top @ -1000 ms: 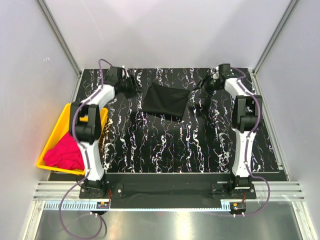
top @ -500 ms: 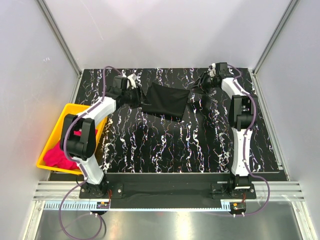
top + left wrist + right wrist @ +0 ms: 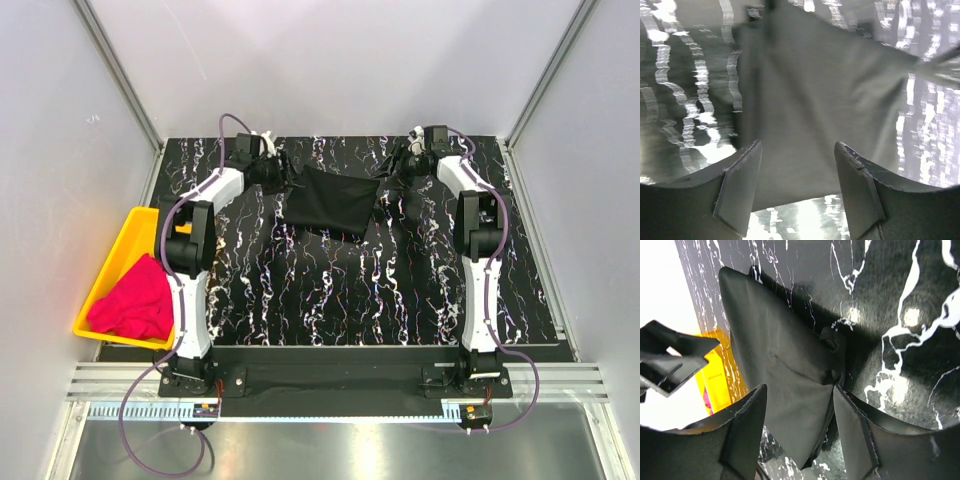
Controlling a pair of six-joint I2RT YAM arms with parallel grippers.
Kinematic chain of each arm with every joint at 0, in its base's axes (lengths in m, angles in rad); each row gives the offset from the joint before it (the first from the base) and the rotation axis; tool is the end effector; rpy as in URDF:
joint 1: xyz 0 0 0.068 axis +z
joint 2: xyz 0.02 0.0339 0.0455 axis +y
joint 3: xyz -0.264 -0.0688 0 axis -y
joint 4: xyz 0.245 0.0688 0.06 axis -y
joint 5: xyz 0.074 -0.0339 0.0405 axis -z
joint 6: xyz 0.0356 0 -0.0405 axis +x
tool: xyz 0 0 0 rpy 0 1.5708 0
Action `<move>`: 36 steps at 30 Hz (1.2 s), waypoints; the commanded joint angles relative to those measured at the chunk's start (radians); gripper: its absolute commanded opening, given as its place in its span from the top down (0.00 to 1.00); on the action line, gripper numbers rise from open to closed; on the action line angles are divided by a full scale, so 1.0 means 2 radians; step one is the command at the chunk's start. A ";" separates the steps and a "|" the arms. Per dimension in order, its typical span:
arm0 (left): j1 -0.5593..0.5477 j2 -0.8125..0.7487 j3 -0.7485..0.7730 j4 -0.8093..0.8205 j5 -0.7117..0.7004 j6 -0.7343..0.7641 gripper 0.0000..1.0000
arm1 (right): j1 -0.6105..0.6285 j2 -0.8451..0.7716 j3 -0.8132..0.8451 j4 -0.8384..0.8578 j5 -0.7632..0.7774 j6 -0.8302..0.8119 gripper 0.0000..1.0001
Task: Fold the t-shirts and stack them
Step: Fold the tshirt
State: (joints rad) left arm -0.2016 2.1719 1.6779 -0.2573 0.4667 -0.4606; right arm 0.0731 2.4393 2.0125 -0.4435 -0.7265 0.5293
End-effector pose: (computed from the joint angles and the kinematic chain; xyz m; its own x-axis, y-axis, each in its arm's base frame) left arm 0.4776 -0.1140 0.1957 -0.8218 -0.2372 -0.5181 0.1515 0.7856 -0.5999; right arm 0.5311 0.0626 0.1603 -0.9013 0.3124 -0.3000 -0.0307 0.6447 0.7638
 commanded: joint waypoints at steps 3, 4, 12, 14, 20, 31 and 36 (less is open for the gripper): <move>0.016 0.021 0.047 -0.059 -0.021 0.055 0.35 | 0.001 0.019 0.042 -0.012 0.008 -0.041 0.43; 0.016 0.026 0.048 -0.060 -0.020 0.057 0.35 | 0.001 0.022 0.045 -0.014 0.010 -0.044 0.44; 0.016 0.064 0.068 -0.073 0.011 0.059 0.35 | 0.002 0.054 0.089 -0.036 0.019 -0.055 0.53; 0.016 0.069 0.070 -0.072 0.024 0.059 0.36 | 0.003 0.055 0.092 -0.038 0.020 -0.057 0.53; 0.016 0.081 0.075 -0.073 0.035 0.059 0.47 | 0.003 0.067 0.112 -0.041 0.018 -0.049 0.59; 0.022 0.057 0.035 -0.073 0.031 0.048 1.00 | 0.003 0.063 0.135 -0.042 0.047 -0.030 0.93; 0.027 0.048 0.019 -0.073 0.035 0.044 1.00 | 0.003 0.087 0.163 -0.043 0.051 -0.011 0.95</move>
State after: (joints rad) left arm -0.1596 2.3135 1.7428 -0.3866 0.5392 -0.3794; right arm 0.0734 2.5790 2.2665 -0.5346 -0.6434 0.4789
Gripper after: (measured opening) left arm 0.025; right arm 0.056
